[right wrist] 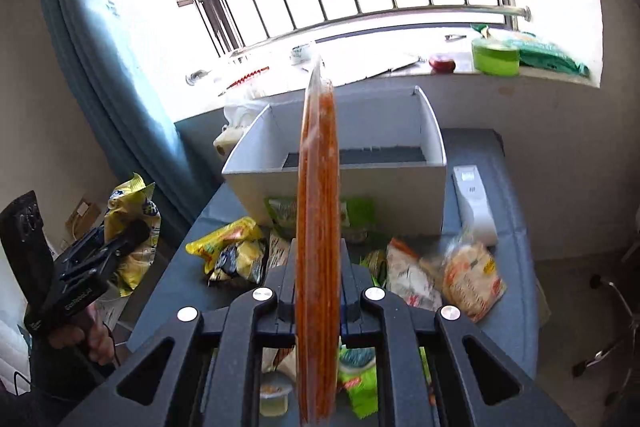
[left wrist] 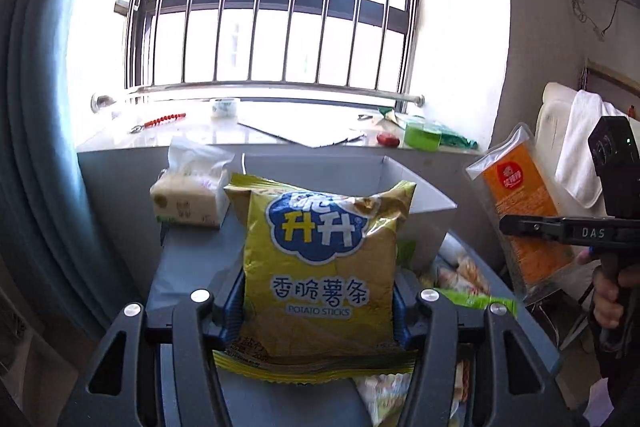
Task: Organize snacks
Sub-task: 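Grasp the yellow potato-stick bag with the left tool while the right tool grasps the orange sausage pack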
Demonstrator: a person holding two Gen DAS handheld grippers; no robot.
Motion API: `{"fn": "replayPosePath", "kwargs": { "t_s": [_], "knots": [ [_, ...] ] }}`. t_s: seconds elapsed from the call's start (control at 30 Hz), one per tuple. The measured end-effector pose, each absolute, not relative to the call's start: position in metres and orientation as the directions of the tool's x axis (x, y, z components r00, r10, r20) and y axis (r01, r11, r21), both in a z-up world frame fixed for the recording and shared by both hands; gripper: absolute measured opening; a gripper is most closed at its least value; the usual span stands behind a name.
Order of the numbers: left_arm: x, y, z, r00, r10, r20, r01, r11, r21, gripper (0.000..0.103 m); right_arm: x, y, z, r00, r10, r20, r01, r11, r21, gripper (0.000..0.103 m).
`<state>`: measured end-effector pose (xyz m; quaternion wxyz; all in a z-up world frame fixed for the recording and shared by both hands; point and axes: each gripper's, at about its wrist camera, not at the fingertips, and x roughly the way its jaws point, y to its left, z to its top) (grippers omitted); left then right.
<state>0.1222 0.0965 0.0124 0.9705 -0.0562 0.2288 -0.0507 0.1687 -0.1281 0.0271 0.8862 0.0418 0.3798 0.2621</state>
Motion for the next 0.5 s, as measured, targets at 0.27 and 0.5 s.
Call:
{"fn": "replayPosePath", "kwargs": {
  "t_s": [0.27, 0.5],
  "knots": [
    [0.241, 0.109, 0.052, 0.892, -0.146, -0.428, 0.036, 0.966, -0.255, 0.062, 0.263, -0.102, 0.065, 0.62, 0.497, -0.607, -0.486, 0.851, 0.2, 0.015],
    [0.331, 0.112, 0.035, 0.829, -0.134, -0.542, -0.03, 0.959, -0.282, 0.062, 0.348, -0.078, 0.052, 0.578, 0.444, -0.684, -0.453, 0.872, 0.183, 0.015]
  ]
}}
